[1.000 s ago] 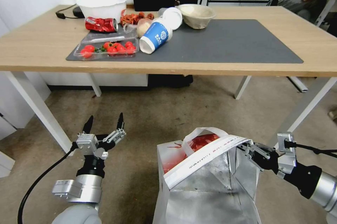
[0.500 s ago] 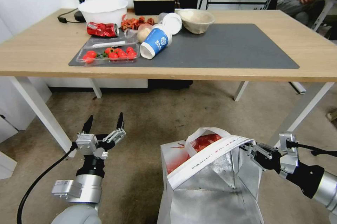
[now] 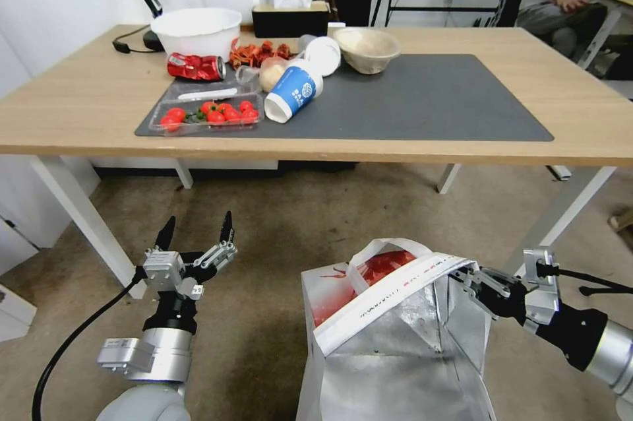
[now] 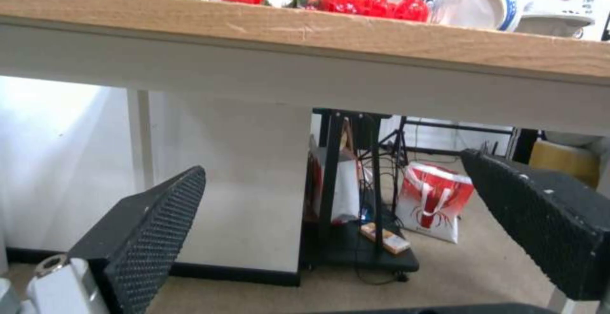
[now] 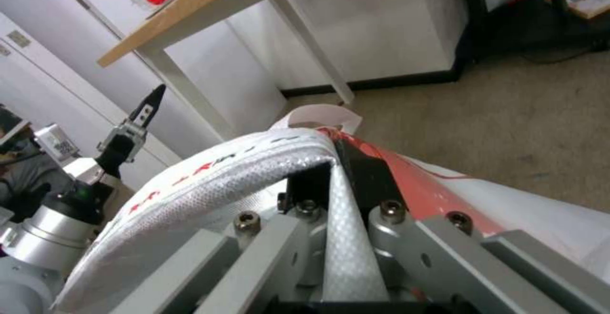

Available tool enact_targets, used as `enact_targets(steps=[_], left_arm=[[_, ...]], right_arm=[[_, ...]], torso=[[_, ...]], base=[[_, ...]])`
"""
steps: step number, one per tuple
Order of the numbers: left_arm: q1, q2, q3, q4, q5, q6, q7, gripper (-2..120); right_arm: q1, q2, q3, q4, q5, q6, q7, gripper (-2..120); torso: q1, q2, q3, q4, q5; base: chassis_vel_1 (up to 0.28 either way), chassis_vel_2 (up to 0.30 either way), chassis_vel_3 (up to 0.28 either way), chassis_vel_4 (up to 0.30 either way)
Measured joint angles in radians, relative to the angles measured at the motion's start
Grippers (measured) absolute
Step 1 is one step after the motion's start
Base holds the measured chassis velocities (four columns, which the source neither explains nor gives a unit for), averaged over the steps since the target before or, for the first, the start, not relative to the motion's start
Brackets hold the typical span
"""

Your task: Pick up the food delivery bag from the floor and place it on the table.

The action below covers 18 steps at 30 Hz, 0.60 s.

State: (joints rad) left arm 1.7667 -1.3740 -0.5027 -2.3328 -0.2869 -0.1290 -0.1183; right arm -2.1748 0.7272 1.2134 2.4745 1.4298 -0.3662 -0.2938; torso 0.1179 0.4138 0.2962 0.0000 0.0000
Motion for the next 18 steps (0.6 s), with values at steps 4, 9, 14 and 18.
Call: enact_targets(steps=[4,9,14,18], left_arm=[[0.0,0.0,0.0,-0.001,0.0,0.0,0.0,100],[0.0,-0.002,0.001,-0.001,0.001,0.0,0.0,100],[-0.001,-0.002,0.001,-0.002,0.001,0.0,0.0,100],[-0.001,-0.002,0.001,-0.004,0.001,0.003,0.001,100]], right_arm=[[0.001,0.002,-0.002,0.002,-0.001,0.0,0.001,0],[0.0,0.003,-0.003,0.004,-0.001,0.0,0.001,0],[0.0,0.002,0.0,0.005,0.0,0.0,0.003,0],[0.003,0.002,-0.001,0.005,0.0,0.0,0.003,0]], torso=[[0.005,0.016,0.011,0.0,0.0],[0.013,0.038,0.025,0.0,0.0],[0.02,0.058,0.038,0.0,0.0],[0.026,0.073,0.048,0.0,0.0]], base=[[0.0,0.0,0.0,0.0],[0.0,0.0,0.0,0.0],[0.0,0.0,0.0,0.0],[0.0,0.0,0.0,0.0]])
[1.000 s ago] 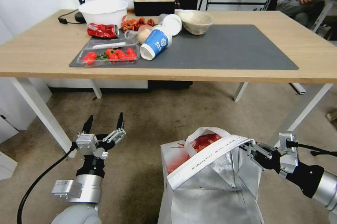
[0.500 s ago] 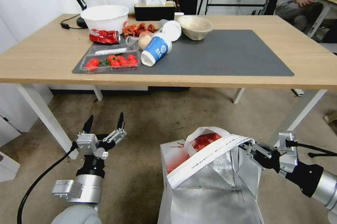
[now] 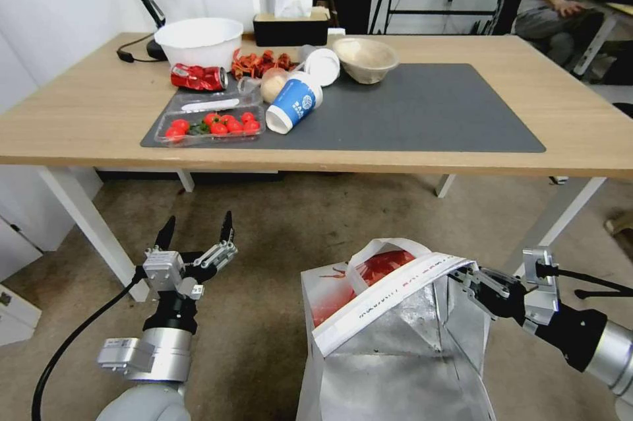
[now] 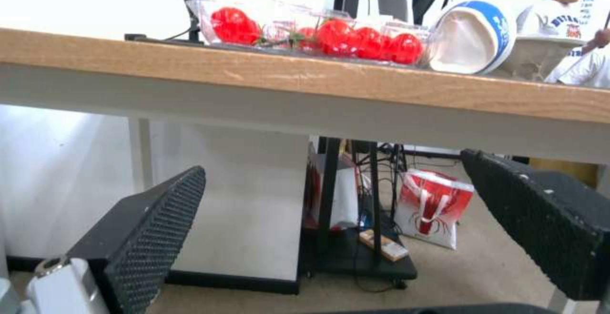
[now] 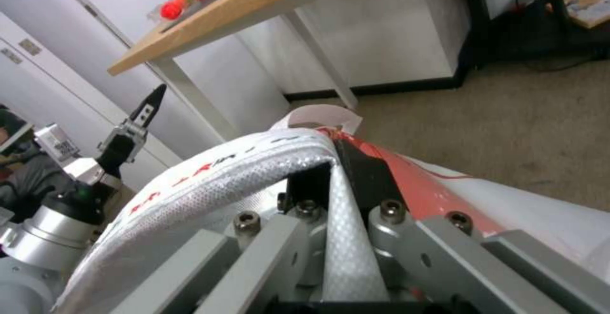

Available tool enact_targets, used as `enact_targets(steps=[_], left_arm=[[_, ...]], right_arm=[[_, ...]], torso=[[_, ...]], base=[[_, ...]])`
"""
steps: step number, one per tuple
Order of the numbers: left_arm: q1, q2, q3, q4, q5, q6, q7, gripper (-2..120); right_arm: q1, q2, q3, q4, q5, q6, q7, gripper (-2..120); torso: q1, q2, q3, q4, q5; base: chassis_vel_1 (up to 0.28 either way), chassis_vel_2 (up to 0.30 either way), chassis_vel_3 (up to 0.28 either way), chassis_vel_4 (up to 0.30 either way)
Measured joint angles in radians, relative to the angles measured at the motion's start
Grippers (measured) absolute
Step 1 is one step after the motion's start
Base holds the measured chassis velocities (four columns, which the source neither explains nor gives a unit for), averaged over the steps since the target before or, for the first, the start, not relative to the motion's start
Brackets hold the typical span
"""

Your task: Pick up the food delivery bag from the floor and place it on the table.

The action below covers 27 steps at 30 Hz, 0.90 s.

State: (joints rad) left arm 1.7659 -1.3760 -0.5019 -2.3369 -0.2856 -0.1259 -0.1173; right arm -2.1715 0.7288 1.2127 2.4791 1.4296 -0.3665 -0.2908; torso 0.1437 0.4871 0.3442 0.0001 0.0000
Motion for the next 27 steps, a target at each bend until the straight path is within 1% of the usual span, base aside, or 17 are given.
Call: enact_targets(steps=[6,10,15,19,20,27], left_arm=[[0.001,-0.001,0.0,-0.003,0.0,0.004,0.002,100],[0.003,-0.003,0.0,-0.004,0.001,0.004,0.004,100],[0.003,-0.004,0.0,-0.004,0.002,0.004,0.004,100],[0.003,-0.004,-0.001,-0.005,0.003,0.003,0.004,100],[0.003,-0.004,-0.001,-0.005,0.003,0.003,0.004,100],[0.002,-0.006,0.0,-0.005,0.005,0.002,0.004,100]], right_arm=[[0.007,0.001,-0.008,-0.001,0.0,0.0,0.0,0],[0.01,0.002,-0.018,-0.001,-0.005,0.0,0.0,0],[0.014,0.002,-0.023,-0.001,-0.007,-0.001,0.0,0],[0.016,0.0,-0.025,-0.001,-0.008,-0.001,0.001,0],[0.016,0.0,-0.025,-0.001,-0.008,-0.001,0.001,0],[0.015,-0.002,-0.025,-0.001,-0.009,-0.002,0.001,0]], torso=[[0.008,0.021,0.013,0.0,-0.0001],[0.016,0.043,0.027,0.0,0.0],[0.021,0.056,0.035,0.0,0.0],[0.03,0.079,0.049,0.0,0.0],[0.03,0.079,0.049,0.0,0.0],[0.043,0.113,0.069,-0.0001,0.0]], base=[[0.0,0.0,0.0,0.0],[0.0,0.0,0.0,0.0],[0.0,0.0,0.0,0.0],[0.0,0.0,0.0,0.0],[0.0,0.0,0.0,0.0],[0.0,0.0,0.0,0.0]])
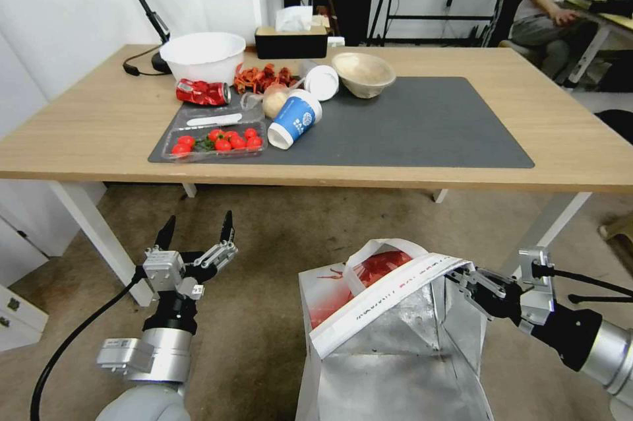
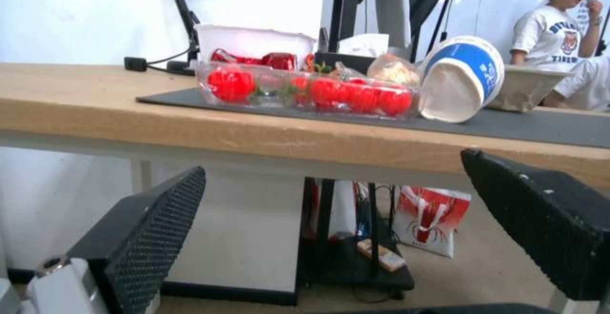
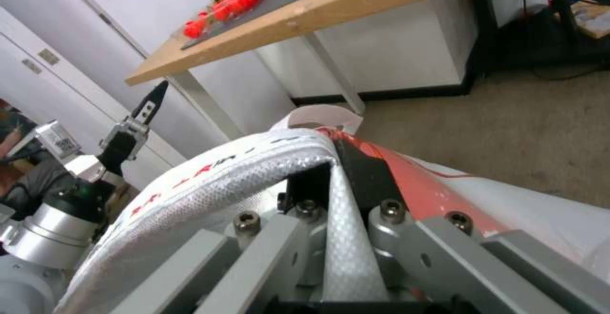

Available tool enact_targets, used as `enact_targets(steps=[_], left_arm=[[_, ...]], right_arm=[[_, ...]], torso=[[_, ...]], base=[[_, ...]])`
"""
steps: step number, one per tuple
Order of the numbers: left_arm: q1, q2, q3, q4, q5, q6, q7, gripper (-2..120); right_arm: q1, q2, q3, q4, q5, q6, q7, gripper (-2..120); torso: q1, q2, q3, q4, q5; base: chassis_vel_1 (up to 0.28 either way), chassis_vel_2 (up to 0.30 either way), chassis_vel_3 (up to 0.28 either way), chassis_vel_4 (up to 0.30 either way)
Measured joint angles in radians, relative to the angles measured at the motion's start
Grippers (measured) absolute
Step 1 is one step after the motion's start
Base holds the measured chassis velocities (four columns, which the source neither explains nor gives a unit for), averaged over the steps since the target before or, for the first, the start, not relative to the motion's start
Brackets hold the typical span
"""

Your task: Pick up the food delivery bag from the floor and place it on the table.

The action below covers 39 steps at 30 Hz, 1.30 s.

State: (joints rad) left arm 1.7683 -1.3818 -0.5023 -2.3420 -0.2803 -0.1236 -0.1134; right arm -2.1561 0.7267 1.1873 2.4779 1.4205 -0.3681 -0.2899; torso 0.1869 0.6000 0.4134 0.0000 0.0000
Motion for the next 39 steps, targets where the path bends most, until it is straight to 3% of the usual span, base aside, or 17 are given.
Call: enact_targets(steps=[27,39], left_arm=[[0.0,0.003,-0.002,-0.007,0.0,-0.001,-0.001,100],[0.005,0.001,-0.002,-0.013,0.0,-0.001,0.0,100]], right_arm=[[0.001,-0.013,0.009,0.0,0.003,-0.001,0.005,0],[-0.002,-0.009,0.007,0.001,0.0,-0.002,0.005,0]], torso=[[0.039,0.096,0.058,0.0,0.0],[0.066,0.163,0.097,0.0,0.0]], base=[[0.0,0.0,0.0,0.0],[0.0,0.0,0.0,0.0]])
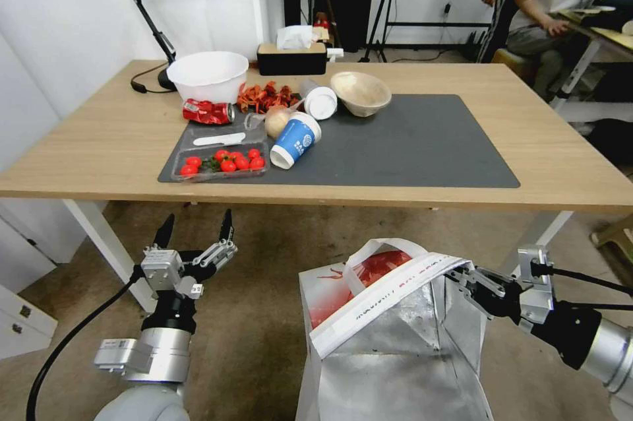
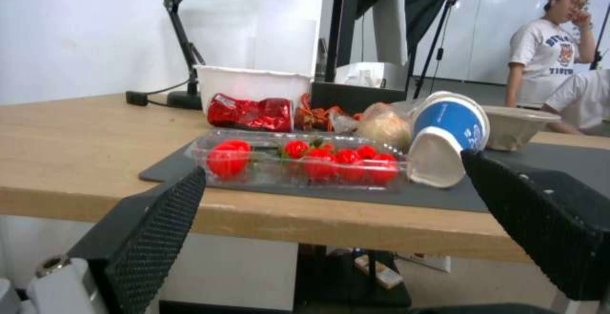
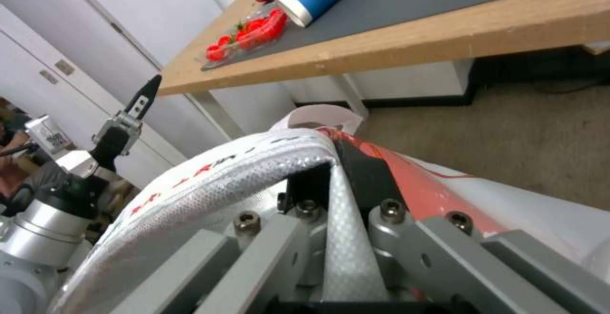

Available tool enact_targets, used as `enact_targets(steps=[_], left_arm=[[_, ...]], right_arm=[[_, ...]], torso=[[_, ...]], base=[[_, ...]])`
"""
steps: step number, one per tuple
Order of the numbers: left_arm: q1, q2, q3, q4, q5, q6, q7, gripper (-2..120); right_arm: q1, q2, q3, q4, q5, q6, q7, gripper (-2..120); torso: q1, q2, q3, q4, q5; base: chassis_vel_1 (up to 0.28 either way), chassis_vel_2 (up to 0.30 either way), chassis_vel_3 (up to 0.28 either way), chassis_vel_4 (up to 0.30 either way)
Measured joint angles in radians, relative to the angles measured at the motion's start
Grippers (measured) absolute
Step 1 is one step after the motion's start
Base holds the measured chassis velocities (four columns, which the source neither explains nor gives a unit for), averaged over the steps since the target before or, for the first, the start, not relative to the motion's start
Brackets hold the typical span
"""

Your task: Pick up the food delivery bag from the floor and place it on the table.

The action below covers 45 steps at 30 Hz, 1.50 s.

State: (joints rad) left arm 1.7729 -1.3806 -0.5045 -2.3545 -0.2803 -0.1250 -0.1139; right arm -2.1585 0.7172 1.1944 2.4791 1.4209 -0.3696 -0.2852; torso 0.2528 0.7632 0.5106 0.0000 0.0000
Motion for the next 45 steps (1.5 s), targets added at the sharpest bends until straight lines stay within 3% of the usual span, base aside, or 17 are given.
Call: enact_targets(steps=[45], left_arm=[[0.006,-0.001,-0.003,-0.008,0.004,0.003,0.008,100]], right_arm=[[0.009,0.003,-0.008,-0.005,-0.003,0.001,-0.004,0]], torso=[[0.089,0.207,0.119,0.0,0.0]], base=[[0.0,0.0,0.0,0.0]])
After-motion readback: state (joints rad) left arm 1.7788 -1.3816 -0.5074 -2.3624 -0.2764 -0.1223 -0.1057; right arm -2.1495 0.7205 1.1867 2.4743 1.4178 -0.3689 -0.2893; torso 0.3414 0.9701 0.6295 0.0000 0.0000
